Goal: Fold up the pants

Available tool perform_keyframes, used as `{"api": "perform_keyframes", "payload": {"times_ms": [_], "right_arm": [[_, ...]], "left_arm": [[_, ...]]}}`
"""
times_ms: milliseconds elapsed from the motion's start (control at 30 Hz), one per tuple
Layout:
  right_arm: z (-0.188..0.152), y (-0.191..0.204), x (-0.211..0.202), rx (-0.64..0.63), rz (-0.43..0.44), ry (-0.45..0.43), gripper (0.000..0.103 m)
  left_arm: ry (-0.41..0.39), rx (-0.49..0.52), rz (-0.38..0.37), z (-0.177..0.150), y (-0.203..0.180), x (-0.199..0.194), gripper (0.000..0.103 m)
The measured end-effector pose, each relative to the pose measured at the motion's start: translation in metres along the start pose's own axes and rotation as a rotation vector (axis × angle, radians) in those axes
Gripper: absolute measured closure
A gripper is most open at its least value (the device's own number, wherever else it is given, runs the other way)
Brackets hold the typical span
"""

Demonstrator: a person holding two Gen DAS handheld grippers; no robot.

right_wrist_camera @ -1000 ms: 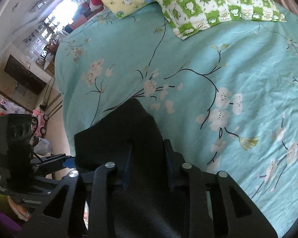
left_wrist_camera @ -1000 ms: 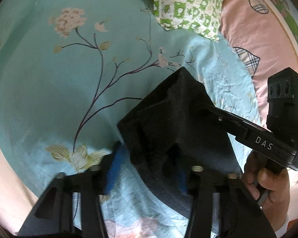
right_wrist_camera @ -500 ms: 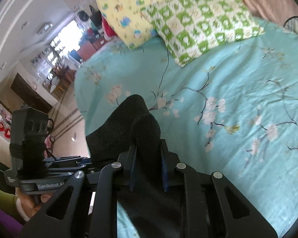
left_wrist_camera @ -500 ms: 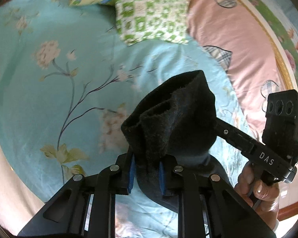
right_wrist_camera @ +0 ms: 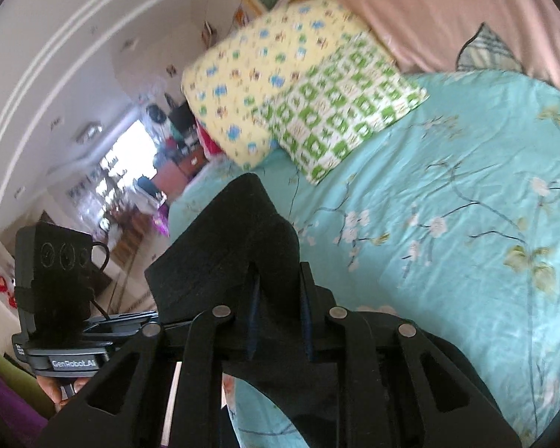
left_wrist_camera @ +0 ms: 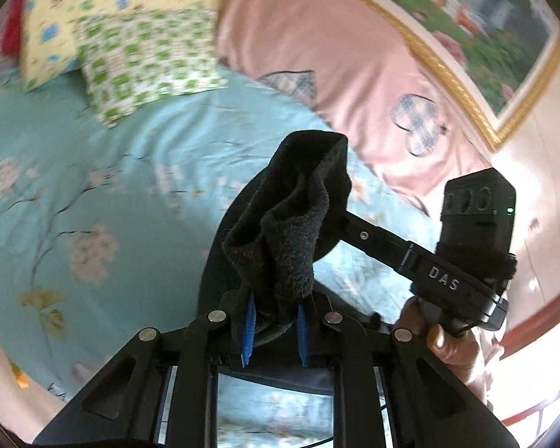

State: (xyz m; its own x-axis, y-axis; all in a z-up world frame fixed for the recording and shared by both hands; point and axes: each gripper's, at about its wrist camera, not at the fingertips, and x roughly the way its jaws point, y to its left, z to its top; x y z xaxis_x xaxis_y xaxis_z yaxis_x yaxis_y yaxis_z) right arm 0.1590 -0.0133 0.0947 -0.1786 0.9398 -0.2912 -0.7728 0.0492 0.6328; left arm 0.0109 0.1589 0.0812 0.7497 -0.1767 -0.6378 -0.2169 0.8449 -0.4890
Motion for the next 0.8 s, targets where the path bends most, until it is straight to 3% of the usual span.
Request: {"api": "perform_keyframes", "payload": {"times_ms": [300, 800], "right_arm": [[-0.028, -0.029, -0.067, 0.098, 0.002, -0.123, 0.084], [-0.082, -0.072, -0.142, 0.218, -0.021, -0.275, 0.084]], "left_arm": [[0.061, 0.121, -0.063, -0.017, -0.065, 0.017, 0.086], [0.142, 0.293, -0.084, -0.051, -0.146, 0.051, 0.086]]}}
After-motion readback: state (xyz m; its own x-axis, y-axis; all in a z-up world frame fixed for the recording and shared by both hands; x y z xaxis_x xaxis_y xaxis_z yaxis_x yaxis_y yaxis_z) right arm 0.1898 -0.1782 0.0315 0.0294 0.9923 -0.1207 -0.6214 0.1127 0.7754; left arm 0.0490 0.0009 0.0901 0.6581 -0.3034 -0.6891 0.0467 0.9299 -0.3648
